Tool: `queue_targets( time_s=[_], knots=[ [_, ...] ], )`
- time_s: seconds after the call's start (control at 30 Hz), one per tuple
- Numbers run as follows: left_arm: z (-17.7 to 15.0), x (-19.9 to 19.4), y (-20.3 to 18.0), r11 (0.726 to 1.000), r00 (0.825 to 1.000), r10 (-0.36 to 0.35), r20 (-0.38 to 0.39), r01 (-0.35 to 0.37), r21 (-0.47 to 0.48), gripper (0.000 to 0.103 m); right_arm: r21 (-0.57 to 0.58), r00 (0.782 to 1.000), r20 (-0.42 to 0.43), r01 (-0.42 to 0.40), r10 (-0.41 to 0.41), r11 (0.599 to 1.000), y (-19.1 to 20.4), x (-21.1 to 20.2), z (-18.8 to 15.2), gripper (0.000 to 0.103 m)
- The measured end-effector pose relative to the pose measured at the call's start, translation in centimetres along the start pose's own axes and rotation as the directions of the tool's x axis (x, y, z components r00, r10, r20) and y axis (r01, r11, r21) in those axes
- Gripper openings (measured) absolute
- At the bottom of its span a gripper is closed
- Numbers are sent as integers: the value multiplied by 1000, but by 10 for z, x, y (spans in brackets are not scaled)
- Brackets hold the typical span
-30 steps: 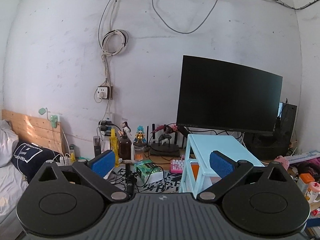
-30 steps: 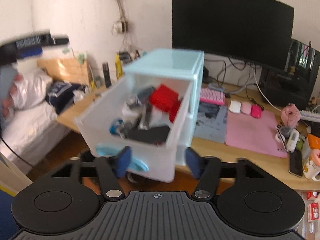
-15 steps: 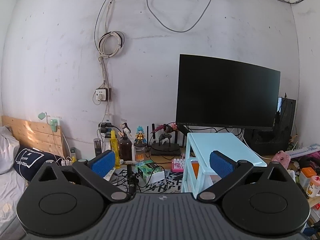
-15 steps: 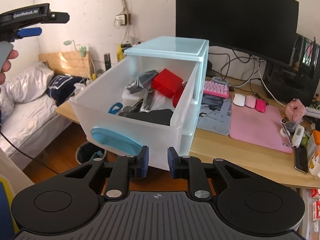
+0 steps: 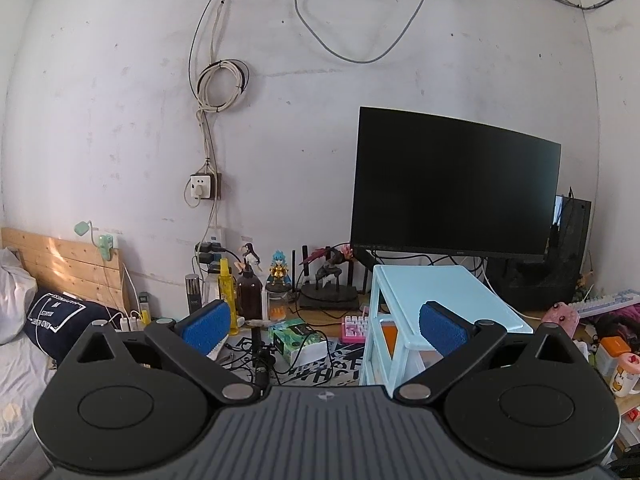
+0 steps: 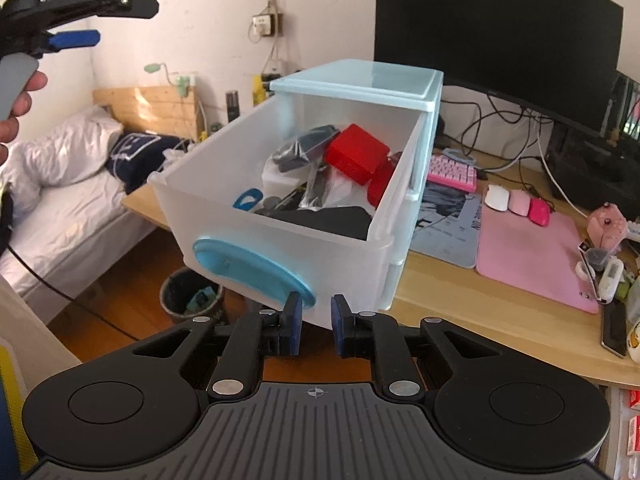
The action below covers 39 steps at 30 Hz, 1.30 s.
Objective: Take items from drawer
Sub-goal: 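Close the right tool on the blue ring handle of the drawer, then push the clear drawer shut with the right tool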
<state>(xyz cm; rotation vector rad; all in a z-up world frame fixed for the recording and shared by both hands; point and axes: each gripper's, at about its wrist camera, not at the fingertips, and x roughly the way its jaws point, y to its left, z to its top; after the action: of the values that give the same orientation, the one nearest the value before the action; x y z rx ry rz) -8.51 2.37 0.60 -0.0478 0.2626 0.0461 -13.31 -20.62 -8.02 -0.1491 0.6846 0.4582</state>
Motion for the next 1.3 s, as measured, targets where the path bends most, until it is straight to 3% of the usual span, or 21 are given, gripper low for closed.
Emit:
queue_targets(
  time_s=[0.27,0.33,0.63,1.3],
  knots=[
    [1,5,1,1000,1000,-20,-21,20,10,103,-8,1000,-11,-18,18,1000,5,7,0,17],
    [1,5,2,1000,1000,-22,-21,22,13,103,-4,1000,-10,-13,13,1000,5,8,0,9],
    [1,7,6,1000,999,-25,-30,25,10,103,-4,1000,-13,-8,8,1000,5,11,1,8],
    [6,2,17,1000,1000,2,15,-2,-4,103,21,994,37,106,-107,994,-19,60,50,8]
  ],
)
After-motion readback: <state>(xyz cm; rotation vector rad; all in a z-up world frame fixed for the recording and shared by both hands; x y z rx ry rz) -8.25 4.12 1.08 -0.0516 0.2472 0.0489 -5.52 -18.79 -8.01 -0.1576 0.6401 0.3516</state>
